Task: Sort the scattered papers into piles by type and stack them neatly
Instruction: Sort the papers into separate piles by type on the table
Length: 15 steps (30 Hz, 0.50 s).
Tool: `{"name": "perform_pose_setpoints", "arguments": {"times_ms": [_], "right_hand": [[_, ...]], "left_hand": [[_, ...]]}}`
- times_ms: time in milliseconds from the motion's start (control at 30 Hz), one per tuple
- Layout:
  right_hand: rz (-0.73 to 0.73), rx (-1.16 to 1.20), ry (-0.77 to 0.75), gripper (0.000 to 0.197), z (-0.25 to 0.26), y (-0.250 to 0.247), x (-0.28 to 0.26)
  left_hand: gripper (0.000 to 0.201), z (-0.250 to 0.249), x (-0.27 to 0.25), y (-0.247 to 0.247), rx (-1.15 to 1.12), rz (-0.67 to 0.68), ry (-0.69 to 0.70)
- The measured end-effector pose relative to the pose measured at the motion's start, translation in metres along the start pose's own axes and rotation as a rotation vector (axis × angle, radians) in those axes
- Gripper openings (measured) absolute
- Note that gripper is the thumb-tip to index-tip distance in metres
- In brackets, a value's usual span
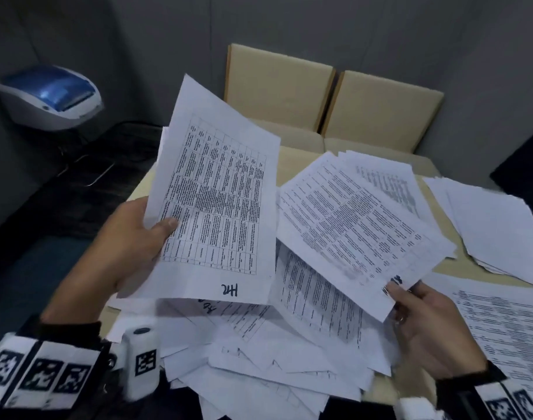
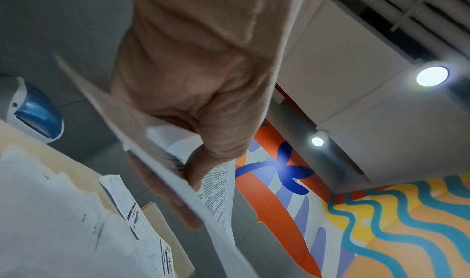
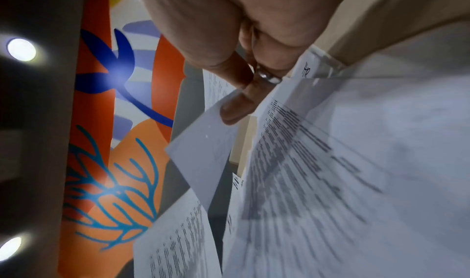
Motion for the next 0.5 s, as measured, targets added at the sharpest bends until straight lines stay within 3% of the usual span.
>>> {"name": "perform_pose_setpoints", "arguments": {"times_ms": [33,233,300,500], "right_hand": [[-0.041,0.039,0.010,0.007,0.005,-0.003,0.008],[-0.184,0.258,0.167,0.023,0.025,-0.022,0.097],[-0.224,0.321,0.139,0.023,0.037,-0.028,0.125],[-0.293,0.193,0.126,0.027,0.042,-0.037,0.162]], "left_hand": [[0.014,-0.002,-0.001,0.003,0.003,0.002,0.004],[0.013,-0.001,0.001,0.010,0.023,0.039,0.014],[0.012,-0.001,0.000,0.008,0.027,0.045,0.012],[0.015,0.006,0.004,0.006,0.022,0.074,0.026]]}}
Point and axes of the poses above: each hand's wrist, its own x-axis towards the middle knuckle, its own y-axis out of the palm, z = x × y, the point moved 9 cm from there along x, towards the middle knuckle, and after that the axes turned 10 degrees about x, right-handed, at the moved point
